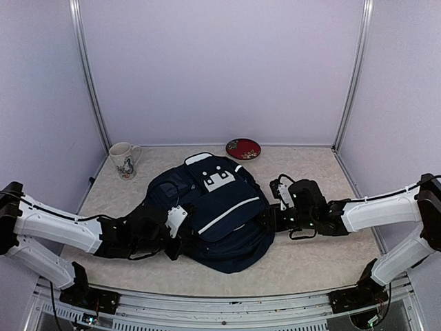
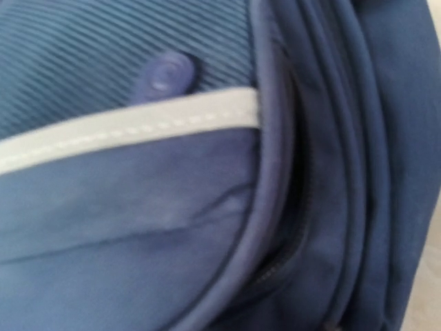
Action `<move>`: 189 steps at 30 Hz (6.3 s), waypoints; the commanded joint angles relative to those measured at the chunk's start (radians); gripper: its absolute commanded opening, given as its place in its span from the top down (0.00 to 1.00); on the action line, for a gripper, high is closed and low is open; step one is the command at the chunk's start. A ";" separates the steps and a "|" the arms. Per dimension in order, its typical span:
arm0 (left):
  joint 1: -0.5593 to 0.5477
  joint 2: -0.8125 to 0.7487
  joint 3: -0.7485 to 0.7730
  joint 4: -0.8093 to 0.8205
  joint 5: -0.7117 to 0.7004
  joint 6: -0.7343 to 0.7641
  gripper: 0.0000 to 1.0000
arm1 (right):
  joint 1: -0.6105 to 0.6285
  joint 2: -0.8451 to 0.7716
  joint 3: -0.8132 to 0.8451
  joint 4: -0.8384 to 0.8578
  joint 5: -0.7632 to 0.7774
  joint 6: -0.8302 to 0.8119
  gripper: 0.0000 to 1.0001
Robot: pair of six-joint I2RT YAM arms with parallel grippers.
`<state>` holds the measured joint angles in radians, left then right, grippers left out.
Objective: Pack the student bag
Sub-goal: Adjust the student bag at the center of the board, then grab the upper front pocket of the student bag, then zip the upper front pocket of the student bag.
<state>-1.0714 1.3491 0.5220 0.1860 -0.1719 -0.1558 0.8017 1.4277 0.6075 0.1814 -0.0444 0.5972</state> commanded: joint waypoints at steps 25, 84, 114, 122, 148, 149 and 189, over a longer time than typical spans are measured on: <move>-0.219 0.226 0.427 -0.114 0.260 0.078 0.40 | -0.194 0.254 0.337 -0.091 -0.061 -0.258 0.40; 0.363 -0.147 -0.039 -0.181 0.106 -0.328 0.16 | -0.175 0.072 0.205 -0.207 -0.351 -0.121 0.85; 0.086 -0.435 0.006 -0.090 -0.164 -0.037 0.23 | 0.262 -0.268 0.152 -0.605 0.267 0.117 0.76; -0.087 -0.246 0.098 -0.084 -0.132 0.155 0.24 | 0.430 -0.127 0.082 -0.250 0.199 0.163 0.74; -0.224 0.213 0.232 0.037 -0.291 0.507 0.17 | 0.471 0.059 0.037 -0.057 0.283 0.209 0.68; -0.225 0.216 0.230 0.042 -0.290 0.508 0.17 | 0.471 0.072 0.043 -0.049 0.295 0.199 0.68; -0.134 0.207 0.220 -0.102 -0.299 0.460 1.00 | 0.159 -0.146 0.144 -0.704 0.117 -0.012 1.00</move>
<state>-1.2419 1.6123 0.7837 0.1864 -0.3717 0.3588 1.0264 1.3483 0.7399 -0.2871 0.0238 0.6140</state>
